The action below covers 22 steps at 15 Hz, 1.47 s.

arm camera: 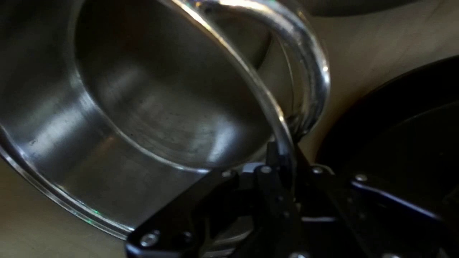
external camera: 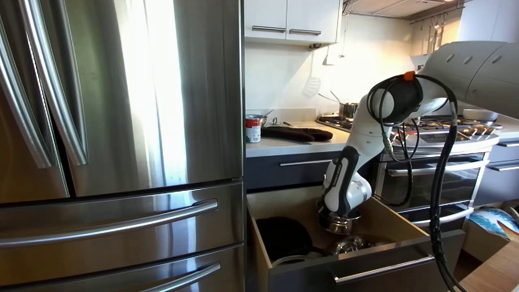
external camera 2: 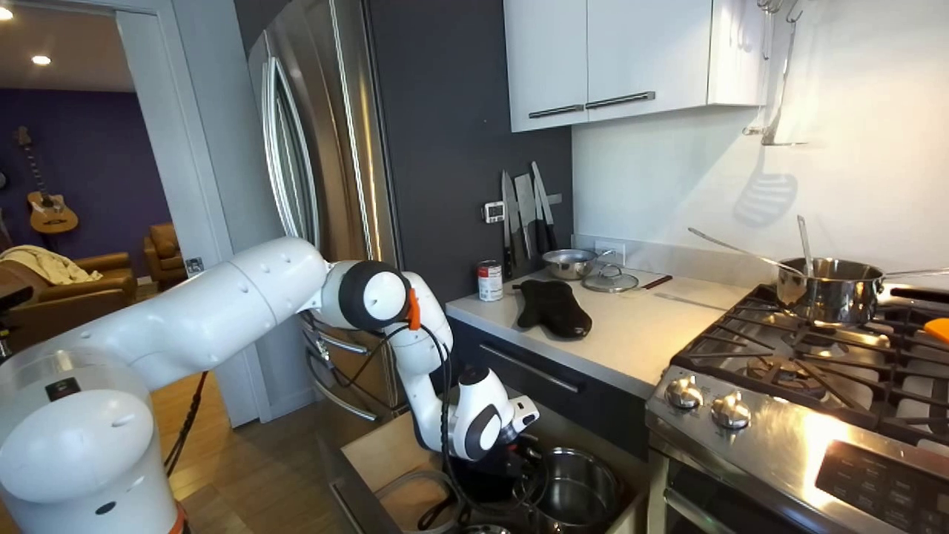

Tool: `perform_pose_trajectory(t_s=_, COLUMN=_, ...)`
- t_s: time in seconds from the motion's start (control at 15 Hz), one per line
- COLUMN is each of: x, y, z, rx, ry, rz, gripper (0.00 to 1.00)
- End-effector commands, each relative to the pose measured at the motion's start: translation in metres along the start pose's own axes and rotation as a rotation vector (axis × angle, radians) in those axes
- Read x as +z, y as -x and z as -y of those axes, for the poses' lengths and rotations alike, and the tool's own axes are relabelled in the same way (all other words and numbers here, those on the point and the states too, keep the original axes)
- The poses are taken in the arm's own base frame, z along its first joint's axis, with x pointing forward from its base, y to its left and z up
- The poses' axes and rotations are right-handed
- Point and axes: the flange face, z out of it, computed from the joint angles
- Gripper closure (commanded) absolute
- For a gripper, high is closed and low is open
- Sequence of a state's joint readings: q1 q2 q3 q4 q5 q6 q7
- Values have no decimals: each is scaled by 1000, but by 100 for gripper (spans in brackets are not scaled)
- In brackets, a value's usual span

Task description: Pick up the silver pot from the open drawer and place it on the bottom left cooker on the hob of the stove

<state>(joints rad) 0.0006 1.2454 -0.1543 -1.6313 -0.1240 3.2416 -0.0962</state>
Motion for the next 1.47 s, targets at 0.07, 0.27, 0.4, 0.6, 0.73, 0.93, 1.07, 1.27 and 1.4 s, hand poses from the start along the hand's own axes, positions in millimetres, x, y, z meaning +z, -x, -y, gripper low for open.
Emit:
perform_pose_trajectory(t_s=0.07, x=-35, y=-2, z=0, rx=-6, ry=44, rz=1, gripper=98)
perform_pose_trajectory(t_s=0.27, x=-46, y=-2, z=5, rx=-14, ry=71, rz=6, gripper=98)
perform_pose_trajectory(t_s=0.4, x=-53, y=-2, z=7, rx=-16, ry=90, rz=9, gripper=98)
perform_pose_trajectory(t_s=0.6, x=-64, y=-1, z=11, rx=-14, ry=106, rz=35, gripper=98)
perform_pose_trajectory(t_s=0.73, x=-73, y=2, z=17, rx=-17, ry=97, rz=62, gripper=98)
perform_pose_trajectory(t_s=0.93, x=-88, y=9, z=24, rx=-21, ry=75, rz=116, gripper=98)
perform_pose_trajectory(t_s=1.07, x=-98, y=15, z=28, rx=-31, ry=54, rz=157, gripper=98)
perform_pose_trajectory(t_s=1.27, x=-117, y=20, z=31, rx=-56, ry=1, rz=207, gripper=98)
perform_pose_trajectory(t_s=1.4, x=-131, y=20, z=32, rx=-77, ry=-39, rz=234, gripper=98)
